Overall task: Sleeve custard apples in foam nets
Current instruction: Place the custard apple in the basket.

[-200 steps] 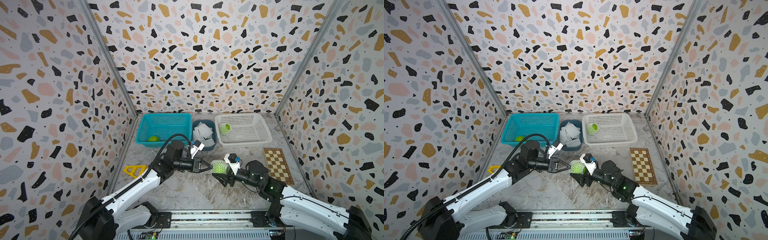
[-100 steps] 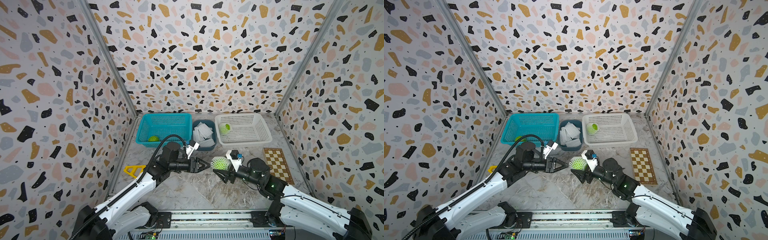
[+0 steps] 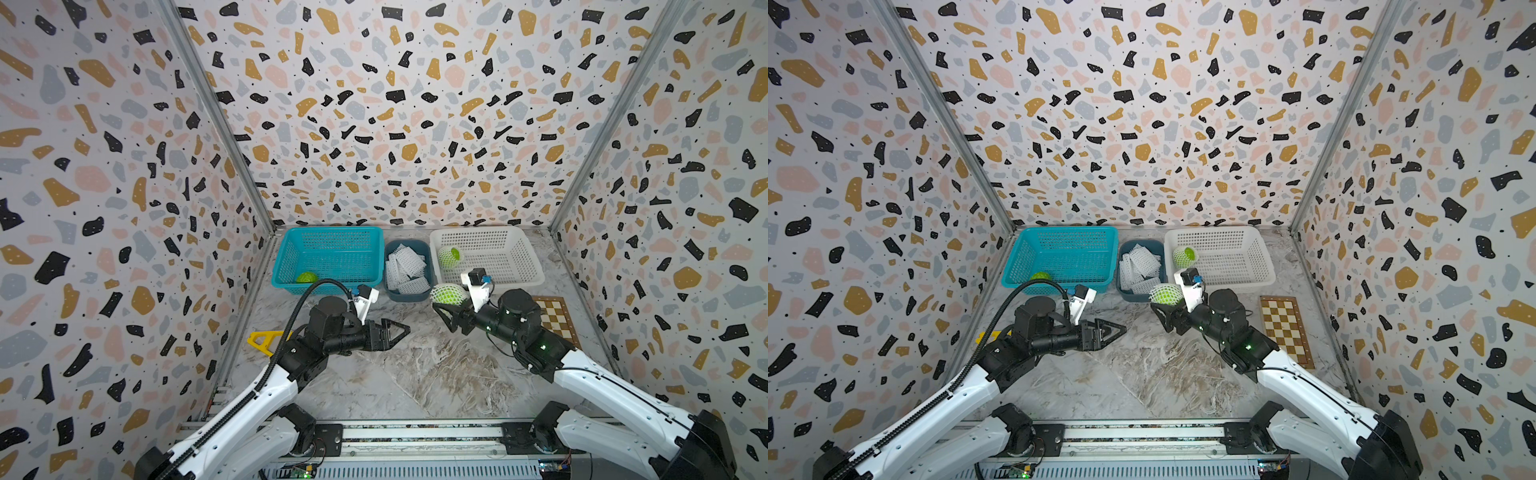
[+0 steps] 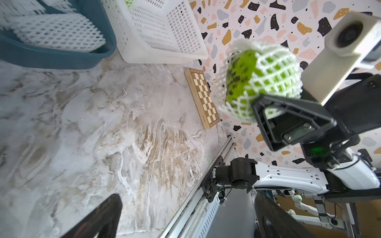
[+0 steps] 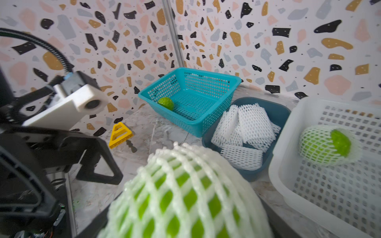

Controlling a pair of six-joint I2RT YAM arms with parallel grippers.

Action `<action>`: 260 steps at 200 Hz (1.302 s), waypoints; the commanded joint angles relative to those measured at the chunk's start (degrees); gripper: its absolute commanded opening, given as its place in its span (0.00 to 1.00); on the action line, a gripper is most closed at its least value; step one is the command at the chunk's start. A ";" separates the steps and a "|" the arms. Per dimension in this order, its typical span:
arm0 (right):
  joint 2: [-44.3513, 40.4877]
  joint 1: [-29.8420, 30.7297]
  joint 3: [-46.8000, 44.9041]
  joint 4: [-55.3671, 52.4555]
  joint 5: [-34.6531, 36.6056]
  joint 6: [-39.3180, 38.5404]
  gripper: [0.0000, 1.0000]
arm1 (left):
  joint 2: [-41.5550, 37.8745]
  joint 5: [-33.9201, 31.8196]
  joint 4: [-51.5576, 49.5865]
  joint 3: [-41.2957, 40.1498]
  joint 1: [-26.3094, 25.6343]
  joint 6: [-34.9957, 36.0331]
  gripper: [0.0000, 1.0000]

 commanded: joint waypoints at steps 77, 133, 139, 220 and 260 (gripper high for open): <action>23.48 -16.27 21.54 -5.07 5.56 6.45 0.82 | -1.83 -3.30 0.53 -0.51 0.27 1.24 0.99; 37.20 -22.68 30.54 -11.56 1.25 7.28 0.81 | -0.56 -3.00 1.46 -1.21 0.32 0.79 0.99; 38.29 -22.94 30.63 -11.46 0.98 7.29 0.81 | -0.36 -2.83 1.68 -1.21 0.30 0.73 0.99; 47.17 -22.97 31.34 -10.64 -4.35 6.78 0.81 | 1.15 -2.77 2.45 -1.92 0.32 0.03 0.99; 49.75 -22.79 32.20 -11.89 -4.14 5.96 0.81 | 1.51 -2.96 2.70 -2.26 0.32 -0.31 0.99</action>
